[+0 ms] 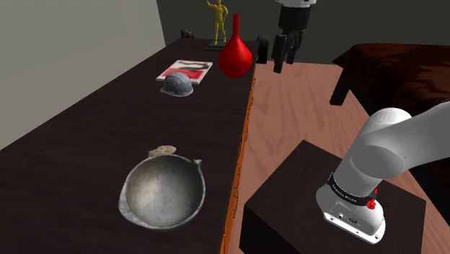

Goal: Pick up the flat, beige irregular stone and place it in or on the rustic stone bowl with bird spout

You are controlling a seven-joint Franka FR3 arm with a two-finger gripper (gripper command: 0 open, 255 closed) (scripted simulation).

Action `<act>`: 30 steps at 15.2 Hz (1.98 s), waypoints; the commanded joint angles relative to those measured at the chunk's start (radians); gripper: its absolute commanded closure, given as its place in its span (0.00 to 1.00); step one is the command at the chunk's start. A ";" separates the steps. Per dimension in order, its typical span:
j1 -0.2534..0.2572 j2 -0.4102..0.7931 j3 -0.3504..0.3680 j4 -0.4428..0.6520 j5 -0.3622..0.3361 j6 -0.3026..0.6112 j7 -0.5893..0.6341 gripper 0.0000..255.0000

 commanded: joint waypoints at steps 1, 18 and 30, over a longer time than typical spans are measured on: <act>0.000 0.000 0.000 0.000 0.000 0.000 0.000 0.00; 0.096 0.307 0.304 0.021 0.127 0.369 0.285 0.00; 0.129 0.687 0.504 0.240 -0.018 0.562 0.549 0.00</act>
